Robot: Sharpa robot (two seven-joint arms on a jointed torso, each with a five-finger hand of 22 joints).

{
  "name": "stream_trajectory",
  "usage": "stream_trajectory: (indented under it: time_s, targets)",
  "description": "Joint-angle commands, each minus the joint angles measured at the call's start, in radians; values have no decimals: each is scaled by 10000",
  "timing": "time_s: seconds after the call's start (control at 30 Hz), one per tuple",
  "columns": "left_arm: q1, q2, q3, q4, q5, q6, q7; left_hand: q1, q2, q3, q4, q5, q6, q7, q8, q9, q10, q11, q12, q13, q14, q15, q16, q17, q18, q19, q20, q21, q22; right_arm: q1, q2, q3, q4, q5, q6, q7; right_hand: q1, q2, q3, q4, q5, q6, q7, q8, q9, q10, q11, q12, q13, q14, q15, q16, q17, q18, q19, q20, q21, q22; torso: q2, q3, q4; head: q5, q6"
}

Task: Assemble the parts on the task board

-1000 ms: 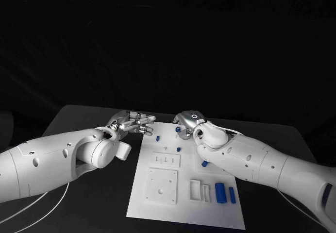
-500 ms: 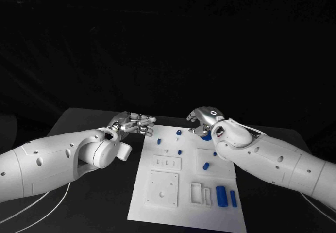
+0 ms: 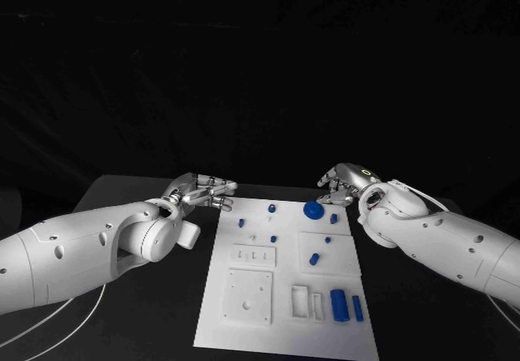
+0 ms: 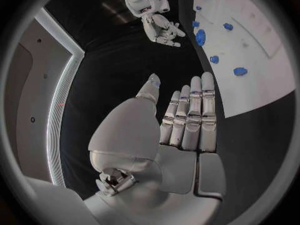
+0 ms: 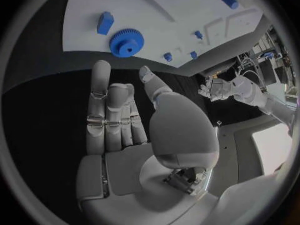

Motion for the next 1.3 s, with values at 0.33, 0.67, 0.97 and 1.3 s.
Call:
stream_trajectory:
  time_s: [0.33,0.67,0.97,1.3]
  targets:
    - [6,79,3,-65,-25,152,154,-19,60,-25,-41,1,-95,-17,16,5,-101,-30,34,9,135,-55,89,64,161,86,-86,167,71,-130,370,42,-668,393,1184,431,59,-208,-821,851,132,-524,70,-48,399,1108,119,2870,3516,66,187,1231,2097,316,323,176,815,958,39,47,24,23,-50]
    - [5,133,2,-106,-24,269,95,-20,62,-19,-39,0,-77,-20,18,6,-95,-32,35,9,126,-58,115,79,151,63,-95,207,94,-227,627,45,-1025,172,1296,260,-17,-269,-586,1058,450,-519,81,-53,394,1535,132,3558,4384,135,180,1508,2964,405,350,174,1009,1472,27,26,26,36,-120]
    - [5,143,1,-133,-37,343,38,-24,62,-15,-35,-1,-105,-22,17,5,-111,-33,34,9,104,-57,136,92,146,24,-94,249,117,-242,703,45,-1170,-26,1441,-106,-161,-285,-259,965,936,-570,91,-59,306,1770,105,3722,4640,179,157,1595,3286,233,405,137,4854,4829,17,35,4,64,-145]
    - [5,171,1,-144,-51,373,10,-24,62,-15,-35,-1,-105,-22,17,5,-111,-33,34,9,104,-57,136,92,146,24,-94,249,117,-245,831,45,-1296,214,1847,-194,-184,-95,146,772,948,-502,103,-55,98,1994,117,3854,4830,205,154,1617,3352,184,503,155,5598,5889,21,24,26,36,-153]
